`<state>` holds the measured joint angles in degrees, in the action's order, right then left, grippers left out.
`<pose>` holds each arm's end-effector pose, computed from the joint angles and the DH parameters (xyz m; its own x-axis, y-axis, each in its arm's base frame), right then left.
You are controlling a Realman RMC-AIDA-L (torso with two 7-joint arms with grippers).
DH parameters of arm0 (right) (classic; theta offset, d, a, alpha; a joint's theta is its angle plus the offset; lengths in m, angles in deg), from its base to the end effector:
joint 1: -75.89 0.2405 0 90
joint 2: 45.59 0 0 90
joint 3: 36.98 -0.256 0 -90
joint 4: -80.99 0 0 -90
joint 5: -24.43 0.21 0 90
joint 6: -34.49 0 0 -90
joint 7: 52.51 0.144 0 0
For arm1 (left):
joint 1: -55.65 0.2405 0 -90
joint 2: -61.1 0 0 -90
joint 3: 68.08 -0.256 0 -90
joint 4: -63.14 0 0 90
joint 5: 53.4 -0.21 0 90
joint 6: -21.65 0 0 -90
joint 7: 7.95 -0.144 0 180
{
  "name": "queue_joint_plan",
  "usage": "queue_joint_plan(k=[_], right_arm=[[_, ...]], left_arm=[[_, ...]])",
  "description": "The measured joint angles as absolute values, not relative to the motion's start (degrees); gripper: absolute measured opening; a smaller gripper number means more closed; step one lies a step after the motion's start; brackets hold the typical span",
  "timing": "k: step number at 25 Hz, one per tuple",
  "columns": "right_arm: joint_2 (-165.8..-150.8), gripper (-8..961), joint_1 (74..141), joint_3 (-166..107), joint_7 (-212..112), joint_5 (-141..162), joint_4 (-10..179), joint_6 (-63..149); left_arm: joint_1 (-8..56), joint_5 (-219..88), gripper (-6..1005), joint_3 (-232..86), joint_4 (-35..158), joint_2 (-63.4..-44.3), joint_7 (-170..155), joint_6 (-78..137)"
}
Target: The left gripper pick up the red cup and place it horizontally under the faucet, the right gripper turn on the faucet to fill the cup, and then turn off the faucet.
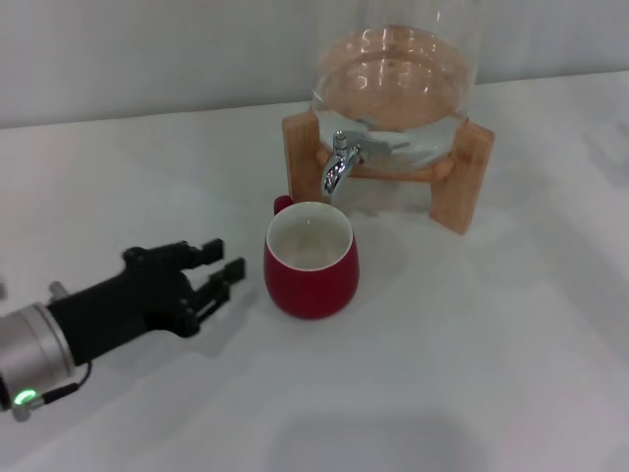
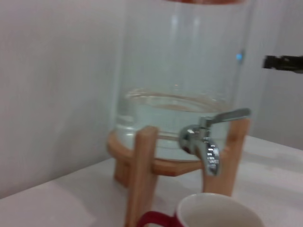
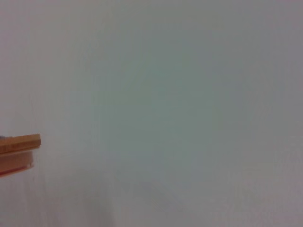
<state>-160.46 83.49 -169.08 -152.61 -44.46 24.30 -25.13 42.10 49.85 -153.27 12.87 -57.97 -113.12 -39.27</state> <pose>0.3375 0.3187 0.1639 0.6091 -0.0309 -0.7925 -0.7684 -0.2705 -0.5800 -0.2454 0.3093 -0.0496 0.7953 0.2542 0.5503 0.4712 -0.8304 -0.2974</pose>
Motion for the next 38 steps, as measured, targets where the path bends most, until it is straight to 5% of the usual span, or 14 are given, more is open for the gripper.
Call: queue_joint_plan(k=[38], right_arm=[[-160.46, 630, 84.01, -169.16, -153.15, -44.47, 24.50, -24.22]], left_arm=[[27.54, 50.23, 340, -151.58, 25.93, -58.22, -116.77, -33.96]])
